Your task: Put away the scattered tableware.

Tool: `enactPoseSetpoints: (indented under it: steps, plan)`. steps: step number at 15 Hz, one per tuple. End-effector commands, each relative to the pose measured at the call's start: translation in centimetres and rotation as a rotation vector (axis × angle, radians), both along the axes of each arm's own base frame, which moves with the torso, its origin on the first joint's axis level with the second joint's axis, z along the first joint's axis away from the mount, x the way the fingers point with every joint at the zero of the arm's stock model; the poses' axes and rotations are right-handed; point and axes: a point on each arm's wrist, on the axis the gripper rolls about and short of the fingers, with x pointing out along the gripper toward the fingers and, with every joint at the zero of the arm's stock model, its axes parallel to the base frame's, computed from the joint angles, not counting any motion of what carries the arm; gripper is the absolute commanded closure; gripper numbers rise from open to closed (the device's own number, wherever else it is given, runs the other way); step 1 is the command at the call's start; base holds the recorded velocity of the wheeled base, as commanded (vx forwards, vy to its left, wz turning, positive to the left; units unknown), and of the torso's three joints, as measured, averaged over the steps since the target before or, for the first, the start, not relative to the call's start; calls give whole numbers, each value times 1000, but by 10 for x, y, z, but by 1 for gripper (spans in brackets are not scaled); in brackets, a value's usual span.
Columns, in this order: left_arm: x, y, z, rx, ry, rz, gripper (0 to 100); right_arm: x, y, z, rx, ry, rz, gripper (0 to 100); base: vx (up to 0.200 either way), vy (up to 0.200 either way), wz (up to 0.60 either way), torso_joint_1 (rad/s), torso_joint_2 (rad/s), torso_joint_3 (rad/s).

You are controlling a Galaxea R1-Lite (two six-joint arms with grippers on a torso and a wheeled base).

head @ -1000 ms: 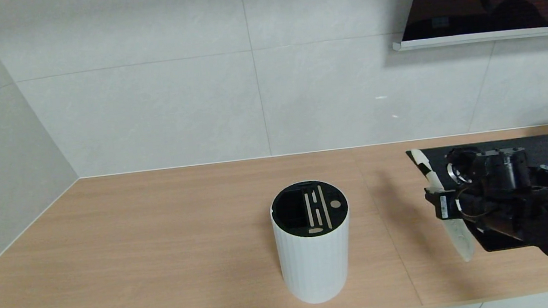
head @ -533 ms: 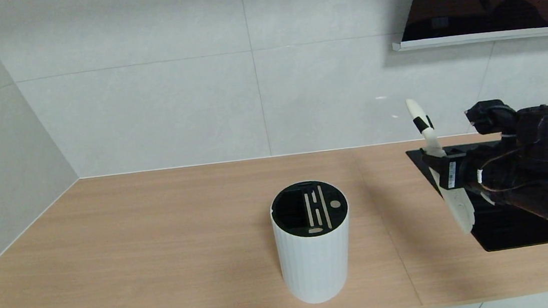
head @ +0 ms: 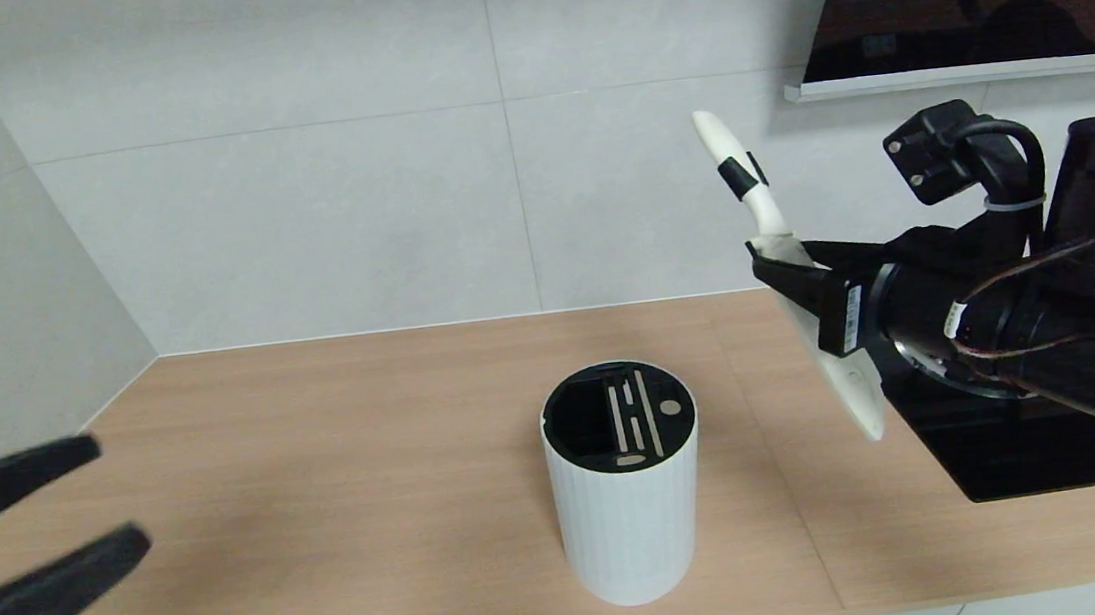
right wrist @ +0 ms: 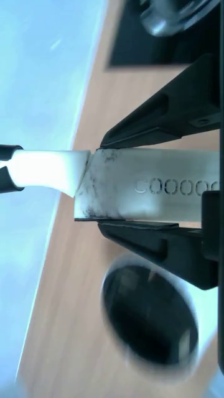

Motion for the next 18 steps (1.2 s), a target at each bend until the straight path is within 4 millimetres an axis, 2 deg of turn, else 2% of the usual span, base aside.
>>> enactPoseSetpoints:
  steps: [1,3,4,5,8,11,18]
  plan:
    - [77,-53,1,-147,169,-201,0,-19,21,2,47,18,97,100,0,0,0,0,0,0]
    - [81,-73,1,-255,239,-272,0,-27,29,1,66,35,136,100,0,0,0,0,0,0]
    - [81,-73,1,-255,239,-272,0,-27,29,1,66,35,136,100,0,0,0,0,0,0]
    - [86,-91,-4,-350,302,-320,0,-37,39,-2,66,50,188,100,0,0,0,0,0,0]
    - [109,-105,-14,-385,296,-257,0,-44,48,-4,63,60,226,100,0,0,0,0,0,0]
    - [127,-136,-29,-421,244,-217,0,-43,59,-13,69,103,247,100,0,0,0,0,0,0]
    - [131,-157,-38,-433,224,-261,0,-49,77,-24,62,141,300,100,0,0,0,0,0,0]
